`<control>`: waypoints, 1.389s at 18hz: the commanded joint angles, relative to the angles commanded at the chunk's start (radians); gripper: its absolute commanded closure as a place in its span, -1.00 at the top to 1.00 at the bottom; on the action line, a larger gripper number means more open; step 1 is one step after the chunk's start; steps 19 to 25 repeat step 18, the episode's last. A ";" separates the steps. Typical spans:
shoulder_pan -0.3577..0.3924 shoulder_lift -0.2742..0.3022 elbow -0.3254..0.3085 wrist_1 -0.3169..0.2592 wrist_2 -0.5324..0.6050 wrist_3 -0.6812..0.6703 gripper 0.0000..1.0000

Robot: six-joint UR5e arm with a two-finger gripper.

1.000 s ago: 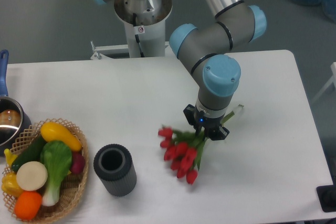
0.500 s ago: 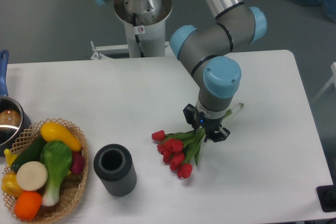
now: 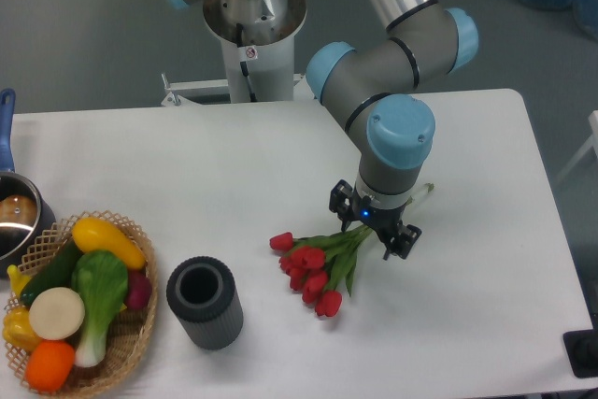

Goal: Place the flowers on the table

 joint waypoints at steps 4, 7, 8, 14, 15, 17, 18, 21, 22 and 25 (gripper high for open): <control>0.021 0.003 0.000 0.080 0.000 0.003 1.00; 0.037 0.008 -0.002 0.086 -0.003 0.006 1.00; 0.043 0.015 -0.002 0.086 -0.003 0.006 1.00; 0.048 0.029 -0.002 0.086 0.000 0.006 1.00; 0.046 0.037 -0.005 0.086 0.002 0.006 1.00; 0.046 0.038 -0.005 0.084 0.002 0.006 1.00; 0.046 0.038 -0.005 0.084 0.003 0.006 1.00; 0.046 0.038 -0.005 0.084 0.003 0.006 1.00; 0.046 0.038 -0.005 0.084 0.003 0.006 1.00; 0.046 0.038 -0.005 0.084 0.003 0.006 1.00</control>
